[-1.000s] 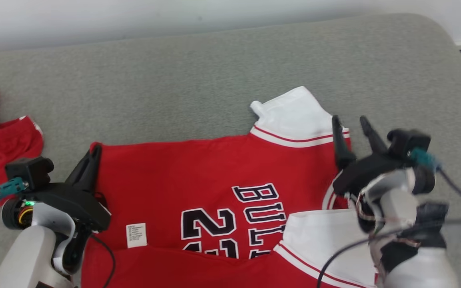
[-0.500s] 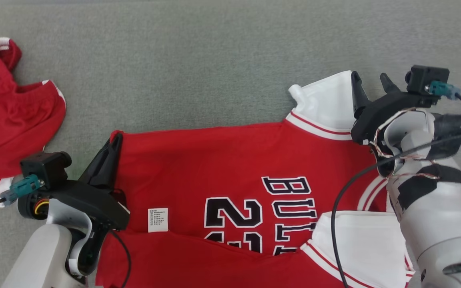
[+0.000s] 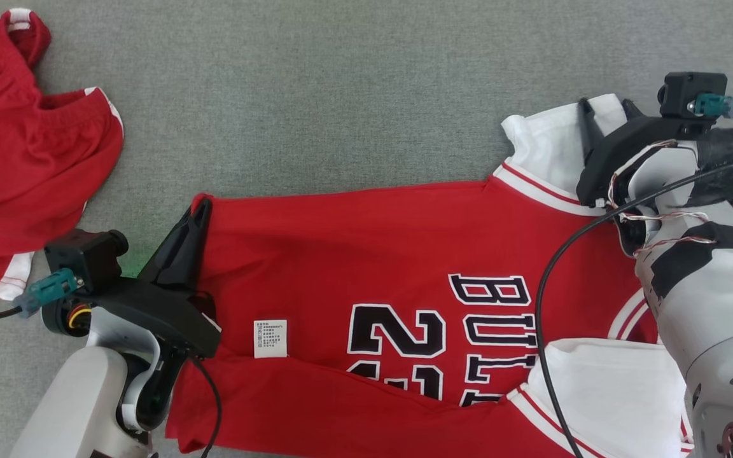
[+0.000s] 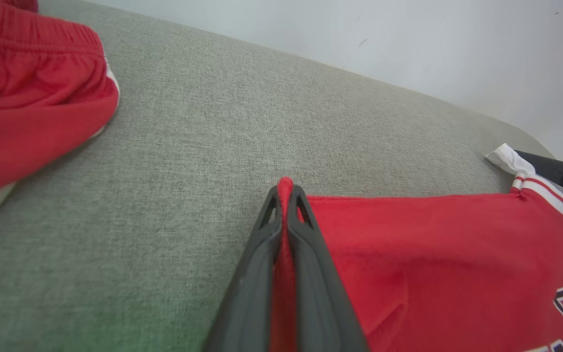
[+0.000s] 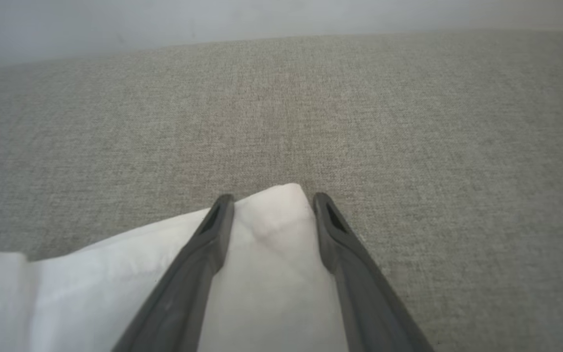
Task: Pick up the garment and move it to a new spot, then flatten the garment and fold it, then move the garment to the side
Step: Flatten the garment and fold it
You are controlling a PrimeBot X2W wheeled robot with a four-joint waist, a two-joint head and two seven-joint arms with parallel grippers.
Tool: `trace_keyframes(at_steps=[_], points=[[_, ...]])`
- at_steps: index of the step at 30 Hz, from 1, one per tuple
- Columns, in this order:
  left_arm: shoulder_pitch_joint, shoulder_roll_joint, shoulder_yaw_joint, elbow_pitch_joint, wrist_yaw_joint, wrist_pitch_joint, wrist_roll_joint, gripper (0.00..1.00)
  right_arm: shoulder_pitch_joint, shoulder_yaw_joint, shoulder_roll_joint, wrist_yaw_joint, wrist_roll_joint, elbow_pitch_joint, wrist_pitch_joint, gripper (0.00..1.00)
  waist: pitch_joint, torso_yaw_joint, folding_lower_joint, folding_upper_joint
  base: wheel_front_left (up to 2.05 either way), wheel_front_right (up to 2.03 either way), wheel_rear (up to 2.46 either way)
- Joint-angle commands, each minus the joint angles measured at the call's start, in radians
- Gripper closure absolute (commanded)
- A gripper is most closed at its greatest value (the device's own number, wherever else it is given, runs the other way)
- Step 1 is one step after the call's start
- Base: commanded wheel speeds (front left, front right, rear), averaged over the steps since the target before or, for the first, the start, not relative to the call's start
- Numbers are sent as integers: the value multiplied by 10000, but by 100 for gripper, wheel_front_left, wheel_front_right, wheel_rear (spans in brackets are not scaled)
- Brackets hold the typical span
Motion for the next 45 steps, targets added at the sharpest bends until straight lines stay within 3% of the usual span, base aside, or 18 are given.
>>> trace_keyframes(at_steps=[1, 2, 11, 18, 24, 31, 39, 45], points=[[-55, 13, -24, 27, 9, -67, 52, 100, -30, -28, -14, -6, -97, 129, -42, 71, 50, 44, -1, -1, 0, 0, 0], [-58, 12, -37, 37, 16, -74, 60, 100, -57, -63, -11, -6, -153, 188, -79, 100, 55, 48, -1, -1, 0, 0, 0], [346, -16, 27, 386, 4, -325, -180, 100, 79, -122, 75, -6, -458, 326, -1190, 100, -483, -112, -1, -1, 0, 0, 0], [795, 16, 99, 613, 83, -509, -289, 100, 952, 237, 317, -6, 413, -446, -1735, 100, -1184, -369, -1, -1, 0, 0, 0], [1190, 39, 160, 737, 125, -663, -386, 100, 2341, 1174, 325, -6, 2296, -2584, -1773, 100, -1679, -611, -1, -1, 0, 0, 0], [1558, 49, 196, 830, 148, -794, -534, 100, 4341, 2545, -550, -6, 4575, -5548, -1699, 100, -2049, -793, -1, -1, 0, 0, 0], [1827, 26, 119, 855, 176, -937, -563, 100, 6310, 3146, -1306, -6, 6064, -7992, -1450, 100, -2406, -783, -1, -1, 0, 0, 0], [2087, 71, -34, 767, 178, -1162, -357, 100, 7826, 3102, -1550, -6, 6415, -9332, -1306, 100, -2698, -708, -1, -1, 0, 0, 0]])
